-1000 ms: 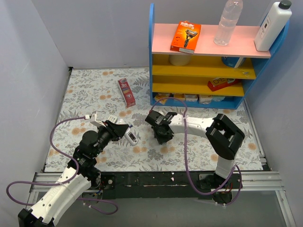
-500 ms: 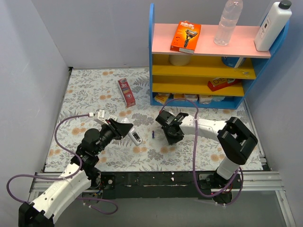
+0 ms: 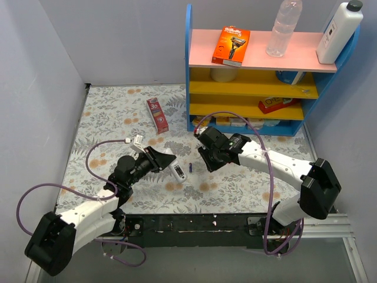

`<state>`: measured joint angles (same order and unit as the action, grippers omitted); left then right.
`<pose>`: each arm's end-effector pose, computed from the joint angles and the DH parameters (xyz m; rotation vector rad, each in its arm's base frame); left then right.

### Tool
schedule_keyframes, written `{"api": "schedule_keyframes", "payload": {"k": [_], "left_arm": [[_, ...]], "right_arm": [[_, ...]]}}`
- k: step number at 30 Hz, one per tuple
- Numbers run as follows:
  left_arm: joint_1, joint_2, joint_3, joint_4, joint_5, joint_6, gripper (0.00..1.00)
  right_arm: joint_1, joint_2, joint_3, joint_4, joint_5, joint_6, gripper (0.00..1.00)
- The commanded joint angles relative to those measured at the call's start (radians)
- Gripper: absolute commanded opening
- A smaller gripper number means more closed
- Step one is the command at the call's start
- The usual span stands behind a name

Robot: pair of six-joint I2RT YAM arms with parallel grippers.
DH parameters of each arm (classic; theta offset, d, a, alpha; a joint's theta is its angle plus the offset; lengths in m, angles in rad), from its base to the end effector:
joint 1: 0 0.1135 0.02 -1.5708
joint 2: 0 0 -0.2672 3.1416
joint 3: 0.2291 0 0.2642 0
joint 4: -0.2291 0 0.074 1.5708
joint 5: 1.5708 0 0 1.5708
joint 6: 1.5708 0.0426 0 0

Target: Load the batteries into the remote control

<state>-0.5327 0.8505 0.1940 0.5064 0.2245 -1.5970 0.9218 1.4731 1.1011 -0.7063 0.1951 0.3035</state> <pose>0.1661 -0.1089 0.1875 -0.8740 1.8784 -1.6641 0.1941 0.2421 0.2398 -0.7369 2.5194 0.1692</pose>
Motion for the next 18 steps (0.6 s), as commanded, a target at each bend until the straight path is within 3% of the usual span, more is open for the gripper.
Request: {"api": "schedule_keyframes", "payload": {"k": [1, 8, 18], "left_arm": [[-0.001, 0.114, 0.007, 0.257, 0.062, -0.04, 0.0], [-0.003, 0.216, 0.028, 0.365, 0.064, -0.058, 0.0], [-0.013, 0.234, 0.028, 0.414, 0.044, -0.092, 0.0]], "right_arm": [[0.022, -0.042, 0.139, -0.048, -0.078, -0.06, 0.01], [0.126, 0.015, 0.32, -0.142, -0.051, -0.076, 0.01], [0.18, 0.118, 0.465, -0.243, -0.023, -0.07, 0.01]]}}
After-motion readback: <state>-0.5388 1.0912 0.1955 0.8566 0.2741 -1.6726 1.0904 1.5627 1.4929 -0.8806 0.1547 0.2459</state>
